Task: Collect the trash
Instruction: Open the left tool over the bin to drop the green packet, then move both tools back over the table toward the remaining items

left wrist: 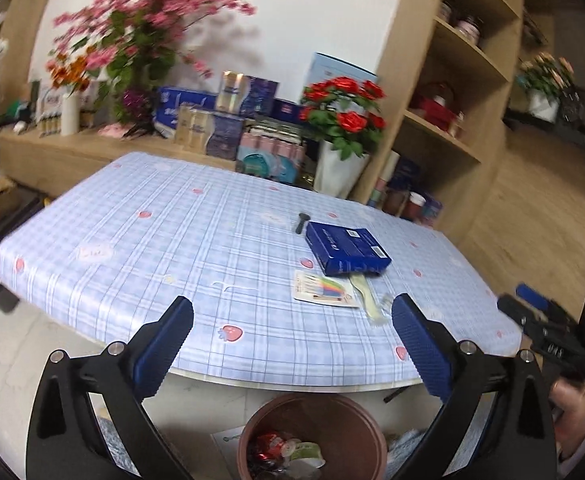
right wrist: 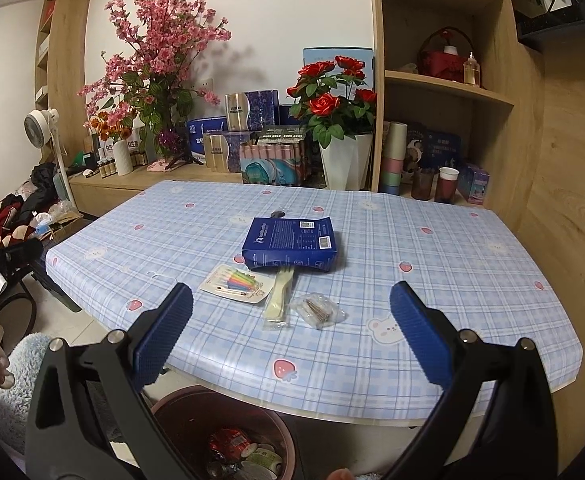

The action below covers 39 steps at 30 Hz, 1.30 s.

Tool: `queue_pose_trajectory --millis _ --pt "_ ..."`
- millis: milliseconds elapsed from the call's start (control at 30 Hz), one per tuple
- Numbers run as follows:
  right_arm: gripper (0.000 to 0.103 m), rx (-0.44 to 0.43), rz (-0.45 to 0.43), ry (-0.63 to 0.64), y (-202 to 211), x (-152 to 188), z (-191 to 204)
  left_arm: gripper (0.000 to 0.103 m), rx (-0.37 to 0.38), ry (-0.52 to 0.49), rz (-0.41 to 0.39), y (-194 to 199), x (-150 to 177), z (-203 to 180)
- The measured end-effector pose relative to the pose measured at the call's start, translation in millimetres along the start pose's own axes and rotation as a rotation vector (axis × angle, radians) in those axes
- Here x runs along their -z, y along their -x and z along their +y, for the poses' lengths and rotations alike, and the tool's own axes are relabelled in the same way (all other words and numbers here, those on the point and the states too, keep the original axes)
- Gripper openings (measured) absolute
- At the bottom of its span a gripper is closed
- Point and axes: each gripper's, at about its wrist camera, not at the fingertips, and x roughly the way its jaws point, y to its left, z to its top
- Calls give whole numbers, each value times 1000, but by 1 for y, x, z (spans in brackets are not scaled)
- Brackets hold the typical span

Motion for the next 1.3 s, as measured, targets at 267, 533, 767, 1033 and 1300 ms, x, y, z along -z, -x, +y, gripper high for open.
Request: queue_pose_trajectory --millis 267,533,767,1033,1300 --pt "97 -15 54 -27 -17 10 -2 97 -4 25 20 -10 8 11" --pt "97 -31 116 -61 -37 23 -9 97 -16 6 63 -26 16 11" --pt "97 -83 184 -88 -58 31 -15 97 -21 3 88 -41 14 12" --pt "97 -104 260 -98 -87 37 -21 97 -24 -7 131 -65 13 13" --pt "83 -127 337 -84 -144 28 -48 97 -11 -11 190 -101 13 11"
